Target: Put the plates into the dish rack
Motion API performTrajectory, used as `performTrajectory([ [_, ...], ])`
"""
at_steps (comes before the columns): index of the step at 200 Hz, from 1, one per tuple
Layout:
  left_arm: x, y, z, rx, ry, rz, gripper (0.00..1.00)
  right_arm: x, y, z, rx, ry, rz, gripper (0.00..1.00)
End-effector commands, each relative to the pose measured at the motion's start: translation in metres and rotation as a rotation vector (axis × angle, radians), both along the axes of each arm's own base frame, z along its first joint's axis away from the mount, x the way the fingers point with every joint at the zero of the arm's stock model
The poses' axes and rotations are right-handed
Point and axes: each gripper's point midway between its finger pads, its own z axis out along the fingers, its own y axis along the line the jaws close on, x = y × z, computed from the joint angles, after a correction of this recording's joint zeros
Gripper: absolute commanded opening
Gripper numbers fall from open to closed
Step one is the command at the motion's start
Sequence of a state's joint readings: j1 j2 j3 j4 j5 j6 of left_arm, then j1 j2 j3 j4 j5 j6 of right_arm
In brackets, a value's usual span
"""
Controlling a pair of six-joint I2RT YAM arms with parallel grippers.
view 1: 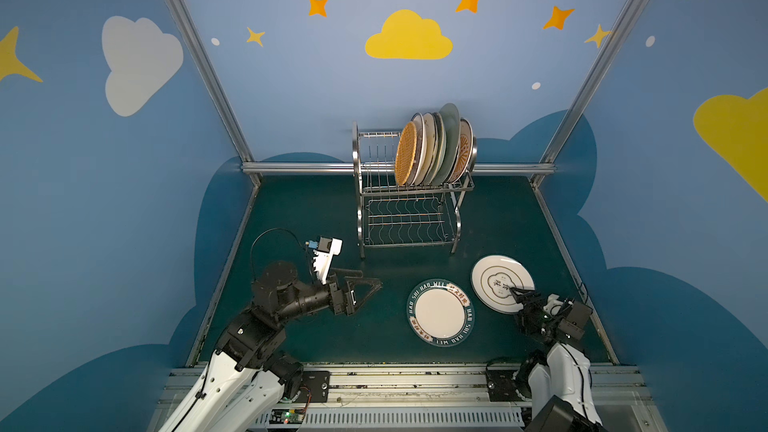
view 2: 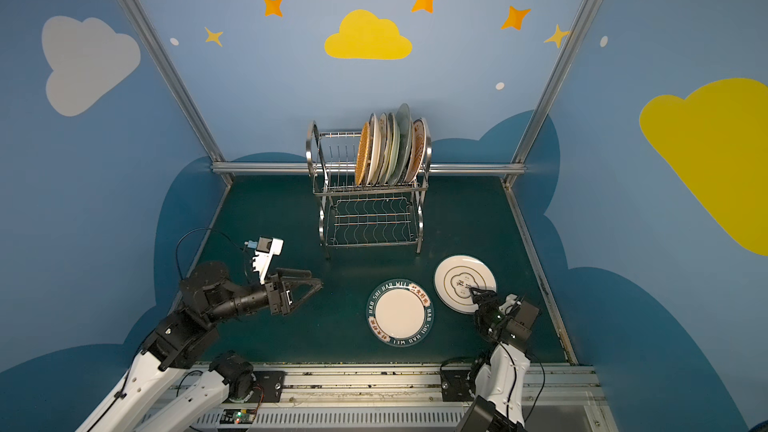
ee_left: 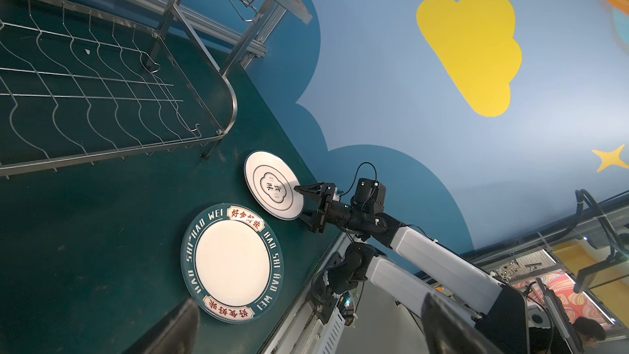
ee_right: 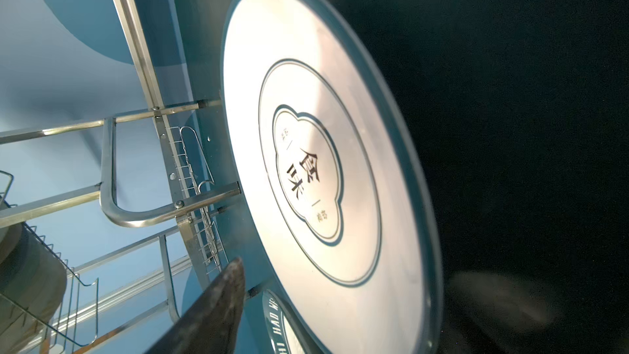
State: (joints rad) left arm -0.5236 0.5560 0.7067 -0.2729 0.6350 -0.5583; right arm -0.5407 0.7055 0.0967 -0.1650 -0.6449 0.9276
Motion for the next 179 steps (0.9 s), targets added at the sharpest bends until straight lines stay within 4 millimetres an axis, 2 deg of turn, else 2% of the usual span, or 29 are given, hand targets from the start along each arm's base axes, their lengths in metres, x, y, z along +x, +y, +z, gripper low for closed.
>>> performTrajectory([
  [1,0.000,0.001,0.004,-0.011,-0.024,0.003,1.00,-0.006,-0.001,-0.014,0.006,0.051,-0.034,0.61],
  [51,0.002,0.002,0.003,-0.010,-0.022,0.009,1.00,-0.005,-0.004,-0.021,-0.009,0.066,-0.059,0.33],
  [143,0.004,0.006,0.002,0.001,-0.027,0.035,1.00,0.001,-0.010,-0.029,-0.009,0.105,-0.088,0.14],
  [179,0.006,0.007,-0.001,0.011,-0.024,0.045,1.00,0.002,-0.007,-0.033,0.019,0.159,-0.069,0.04],
])
